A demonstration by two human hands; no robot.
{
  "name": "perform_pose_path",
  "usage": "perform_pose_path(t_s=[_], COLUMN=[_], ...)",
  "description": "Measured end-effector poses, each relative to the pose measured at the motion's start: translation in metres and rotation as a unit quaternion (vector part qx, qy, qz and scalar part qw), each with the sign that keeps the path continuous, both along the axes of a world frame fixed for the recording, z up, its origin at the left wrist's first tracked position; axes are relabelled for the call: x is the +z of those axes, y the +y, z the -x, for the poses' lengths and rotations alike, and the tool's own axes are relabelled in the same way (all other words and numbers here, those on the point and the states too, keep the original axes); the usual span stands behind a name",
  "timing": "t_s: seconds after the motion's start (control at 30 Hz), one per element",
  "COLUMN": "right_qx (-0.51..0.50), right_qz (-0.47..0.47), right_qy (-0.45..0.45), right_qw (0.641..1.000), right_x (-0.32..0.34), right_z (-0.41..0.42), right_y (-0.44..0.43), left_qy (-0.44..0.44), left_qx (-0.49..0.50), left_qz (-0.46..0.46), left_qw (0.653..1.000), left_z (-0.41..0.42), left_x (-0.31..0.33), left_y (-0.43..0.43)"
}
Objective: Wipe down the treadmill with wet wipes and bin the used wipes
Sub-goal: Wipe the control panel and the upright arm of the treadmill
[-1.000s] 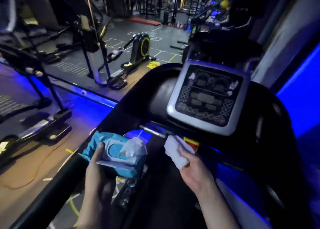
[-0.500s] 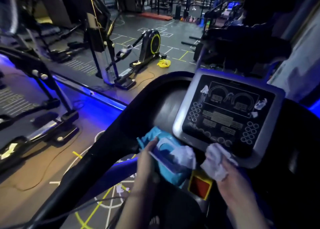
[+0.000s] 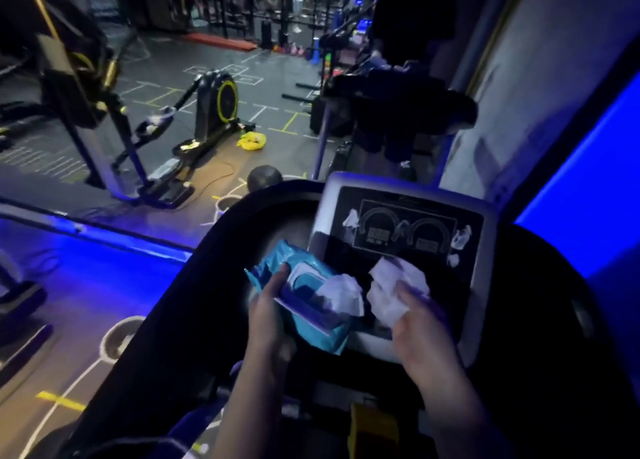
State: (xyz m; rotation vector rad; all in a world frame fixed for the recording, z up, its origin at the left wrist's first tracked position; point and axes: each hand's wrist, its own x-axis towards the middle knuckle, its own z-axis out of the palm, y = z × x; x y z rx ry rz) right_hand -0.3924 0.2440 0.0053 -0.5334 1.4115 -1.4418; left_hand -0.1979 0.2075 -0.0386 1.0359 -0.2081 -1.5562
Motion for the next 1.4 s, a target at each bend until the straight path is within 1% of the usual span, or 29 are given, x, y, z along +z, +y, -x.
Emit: perform_pose_path(t_s=[0.07, 0.13, 0.17, 0.23, 0.3, 0.33, 0.4, 0.43, 0.47, 0.5, 0.53, 0.57, 0.6, 0.67, 0.7, 0.77, 0.8, 0.83, 0.9, 0.93, 0.97, 1.03, 1.1, 1.13, 1.3, 1.4], right_qx=[-0.002, -0.010, -0.028, -0.068, -0.089, -0.095, -0.113, -0.120, -0.130, -0.141, -0.138, -0.114, -0.055, 0.096, 0.147, 0.181, 0.188, 0.200, 0.229, 0.248, 0.267, 0.293, 0.298, 0.296, 0.263, 0.268], right_qz=[0.034, 0.066, 0.078, 0.113, 0.129, 0.132, 0.150, 0.164, 0.193, 0.232, 0.269, 0.300, 0.322, 0.321, 0.308, 0.302, 0.303, 0.303, 0.302, 0.303, 0.304, 0.314, 0.330, 0.331, 0.283, 0.294], right_qy=[0.030, 0.090, 0.143, 0.248, 0.319, 0.336, 0.337, 0.333, 0.343, 0.374, 0.421, 0.476, 0.521, 0.598, 0.641, 0.711, 0.726, 0.725, 0.693, 0.681, 0.678, 0.688, 0.705, 0.711, 0.709, 0.697], right_qw=[0.999, 0.994, 0.986, 0.960, 0.935, 0.928, 0.922, 0.921, 0.910, 0.887, 0.855, 0.819, 0.789, 0.728, 0.688, 0.608, 0.588, 0.586, 0.613, 0.619, 0.614, 0.585, 0.552, 0.546, 0.590, 0.597], right_x=[0.012, 0.021, 0.019, 0.014, 0.015, 0.018, 0.025, 0.030, 0.037, 0.042, 0.046, 0.047, 0.041, 0.015, -0.001, -0.024, -0.028, -0.028, -0.029, -0.033, -0.037, -0.045, -0.042, -0.038, -0.014, -0.025], right_z=[0.008, 0.013, 0.015, 0.011, 0.007, 0.006, 0.005, 0.004, 0.002, 0.001, -0.001, -0.003, -0.006, -0.008, -0.007, -0.001, 0.003, 0.005, 0.010, 0.012, 0.014, 0.019, 0.024, 0.026, 0.019, 0.019], right_y=[-0.010, -0.024, -0.030, -0.040, -0.054, -0.064, -0.086, -0.097, -0.107, -0.117, -0.127, -0.136, -0.146, -0.164, -0.170, -0.176, -0.176, -0.174, -0.165, -0.161, -0.155, -0.144, -0.144, -0.148, -0.166, -0.157], left_qy=[0.029, 0.042, 0.044, 0.053, 0.044, 0.037, 0.019, 0.016, 0.018, 0.023, 0.024, 0.021, 0.017, 0.014, 0.015, 0.015, 0.017, 0.023, 0.032, 0.033, 0.034, 0.029, 0.027, 0.026, 0.034, 0.026], left_qx=[-0.009, 0.008, 0.025, 0.062, 0.105, 0.122, 0.169, 0.188, 0.202, 0.214, 0.222, 0.228, 0.235, 0.249, 0.243, 0.230, 0.225, 0.218, 0.212, 0.213, 0.209, 0.203, 0.196, 0.191, 0.175, 0.161], left_qz=[0.006, 0.004, 0.002, 0.010, 0.005, 0.007, -0.003, -0.005, -0.011, -0.015, -0.020, -0.022, -0.023, -0.026, -0.024, -0.018, -0.018, -0.018, -0.017, -0.017, -0.014, -0.013, -0.010, -0.006, -0.004, -0.004], left_qw=[1.000, 0.999, 0.999, 0.997, 0.993, 0.992, 0.985, 0.982, 0.979, 0.976, 0.975, 0.973, 0.971, 0.968, 0.970, 0.973, 0.974, 0.975, 0.977, 0.976, 0.977, 0.979, 0.980, 0.981, 0.984, 0.987], left_z=[0.003, 0.006, 0.006, 0.002, -0.005, -0.009, -0.019, -0.023, -0.027, -0.031, -0.034, -0.036, -0.039, -0.047, -0.050, -0.059, -0.063, -0.066, -0.070, -0.071, -0.072, -0.074, -0.076, -0.077, -0.075, -0.070], left_x=[0.005, 0.009, 0.011, 0.014, 0.017, 0.019, 0.020, 0.020, 0.018, 0.016, 0.012, 0.011, 0.009, 0.004, 0.005, 0.008, 0.008, 0.009, 0.010, 0.007, 0.007, 0.004, 0.004, 0.003, 0.006, 0.010], left_y=[-0.012, -0.020, -0.024, -0.034, -0.043, -0.047, -0.053, -0.053, -0.054, -0.054, -0.054, -0.052, -0.051, -0.050, -0.048, -0.046, -0.045, -0.043, -0.040, -0.039, -0.038, -0.038, -0.038, -0.039, -0.033, -0.029])
